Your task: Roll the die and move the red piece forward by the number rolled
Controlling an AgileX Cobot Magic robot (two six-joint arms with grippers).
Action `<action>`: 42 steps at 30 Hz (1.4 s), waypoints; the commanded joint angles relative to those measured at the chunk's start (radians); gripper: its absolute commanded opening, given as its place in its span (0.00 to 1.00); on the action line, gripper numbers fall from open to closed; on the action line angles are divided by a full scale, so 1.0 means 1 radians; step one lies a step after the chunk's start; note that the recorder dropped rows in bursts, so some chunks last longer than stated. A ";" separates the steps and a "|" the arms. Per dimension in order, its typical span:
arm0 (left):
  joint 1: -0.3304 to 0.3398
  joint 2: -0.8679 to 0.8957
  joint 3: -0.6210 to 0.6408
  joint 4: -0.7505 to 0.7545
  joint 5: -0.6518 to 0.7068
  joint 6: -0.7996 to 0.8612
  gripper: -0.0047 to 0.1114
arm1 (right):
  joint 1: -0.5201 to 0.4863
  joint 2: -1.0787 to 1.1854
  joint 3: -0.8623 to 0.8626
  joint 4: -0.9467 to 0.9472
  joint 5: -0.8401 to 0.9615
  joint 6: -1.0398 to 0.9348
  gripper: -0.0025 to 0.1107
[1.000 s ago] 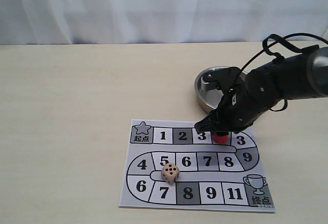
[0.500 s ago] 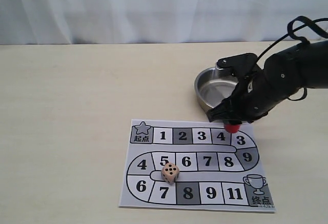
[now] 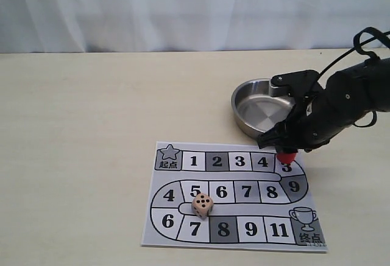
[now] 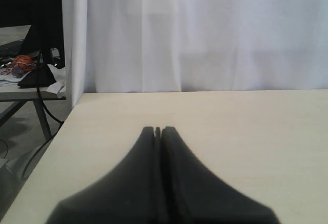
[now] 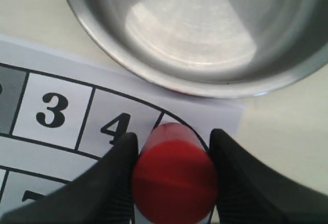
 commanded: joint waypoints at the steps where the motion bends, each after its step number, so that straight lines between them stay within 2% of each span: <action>1: 0.000 -0.001 -0.005 -0.001 -0.012 -0.002 0.04 | -0.006 0.030 0.019 -0.001 -0.022 0.005 0.06; 9: 0.000 -0.001 -0.005 -0.001 -0.012 -0.002 0.04 | -0.008 0.069 0.025 -0.008 -0.021 0.005 0.07; 12: 0.000 -0.001 -0.005 -0.001 -0.012 -0.002 0.04 | -0.008 0.067 0.025 -0.006 -0.024 0.005 0.16; 17: 0.000 -0.001 -0.005 -0.001 -0.012 -0.002 0.04 | -0.008 0.067 0.017 -0.004 -0.018 0.005 0.50; 19: 0.000 -0.001 -0.005 -0.001 -0.012 -0.002 0.04 | -0.008 0.062 0.010 -0.004 -0.017 0.005 0.58; 25: 0.000 -0.001 -0.005 -0.001 -0.012 -0.002 0.04 | -0.008 -0.006 0.009 -0.004 -0.015 0.005 0.59; 28: 0.000 -0.001 -0.005 -0.001 -0.012 -0.002 0.04 | -0.008 -0.045 0.009 -0.004 0.008 0.005 0.57; 36: 0.000 -0.001 -0.005 -0.001 -0.012 -0.002 0.04 | -0.103 -0.116 0.009 0.002 0.066 0.005 0.23; 41: 0.000 -0.001 -0.005 -0.001 -0.012 -0.002 0.04 | -0.200 -0.126 0.009 -0.009 0.089 0.005 0.06; 42: 0.000 -0.001 -0.005 -0.001 -0.012 -0.002 0.04 | -0.221 -0.126 0.009 -0.009 0.089 0.005 0.06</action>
